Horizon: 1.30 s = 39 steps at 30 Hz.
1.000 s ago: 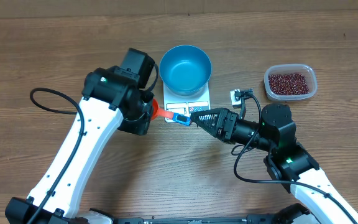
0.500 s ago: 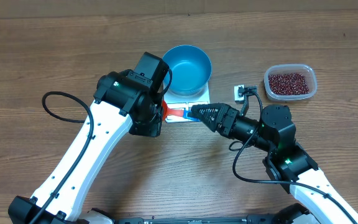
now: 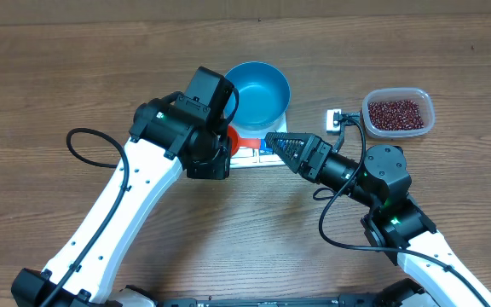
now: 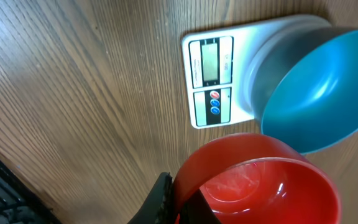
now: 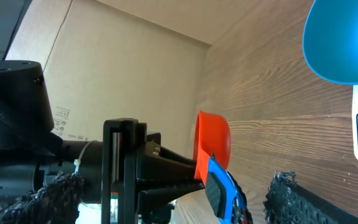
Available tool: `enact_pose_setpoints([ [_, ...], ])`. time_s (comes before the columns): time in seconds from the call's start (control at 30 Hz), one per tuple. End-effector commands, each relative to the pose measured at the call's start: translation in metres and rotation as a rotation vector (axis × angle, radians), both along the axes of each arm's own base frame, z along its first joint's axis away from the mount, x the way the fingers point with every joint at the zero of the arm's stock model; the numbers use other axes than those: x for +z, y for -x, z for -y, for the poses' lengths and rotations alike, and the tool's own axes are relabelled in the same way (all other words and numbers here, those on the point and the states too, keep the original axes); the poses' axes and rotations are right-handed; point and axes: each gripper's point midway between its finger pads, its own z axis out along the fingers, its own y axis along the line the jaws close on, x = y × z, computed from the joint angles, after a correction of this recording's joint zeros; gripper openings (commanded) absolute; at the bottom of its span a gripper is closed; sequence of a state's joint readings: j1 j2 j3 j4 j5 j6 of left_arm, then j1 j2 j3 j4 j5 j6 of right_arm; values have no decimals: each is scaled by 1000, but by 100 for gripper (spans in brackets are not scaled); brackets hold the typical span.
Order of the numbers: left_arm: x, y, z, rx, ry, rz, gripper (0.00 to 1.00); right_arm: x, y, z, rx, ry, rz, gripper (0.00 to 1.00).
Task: Scoop item into bowl and weigh 150g on scale
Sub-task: 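Move the right gripper to the scoop's blue handle and grasp it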
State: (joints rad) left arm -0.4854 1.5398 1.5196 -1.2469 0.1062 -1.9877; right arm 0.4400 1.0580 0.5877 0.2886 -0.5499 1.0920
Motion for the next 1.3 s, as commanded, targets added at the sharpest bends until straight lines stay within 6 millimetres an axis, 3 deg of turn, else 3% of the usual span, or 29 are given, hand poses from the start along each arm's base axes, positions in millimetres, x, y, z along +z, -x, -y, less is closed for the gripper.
enact_pose_setpoints([
  [0.0, 11, -1, 13, -13, 43, 32, 4, 8, -1, -1, -3, -7, 10, 95],
  [0.37, 14, -1, 28, -53, 52, 67, 4, 7, -1, -1, -1, -5, 6, 73],
  [0.53, 14, -1, 29, -57, 52, 67, 5, 6, -1, -1, -2, -2, 7, 54],
  [0.83, 8, -4, 32, -59, 46, 56, 4, 2, -3, -2, -5, 4, -4, 43],
  [1.07, 6, -5, 35, -70, 54, 54, 4, -16, -7, -7, 18, 24, -56, 25],
  [1.27, 6, -5, 35, -74, 52, 55, 4, -8, -8, -8, 17, 8, -22, 23],
])
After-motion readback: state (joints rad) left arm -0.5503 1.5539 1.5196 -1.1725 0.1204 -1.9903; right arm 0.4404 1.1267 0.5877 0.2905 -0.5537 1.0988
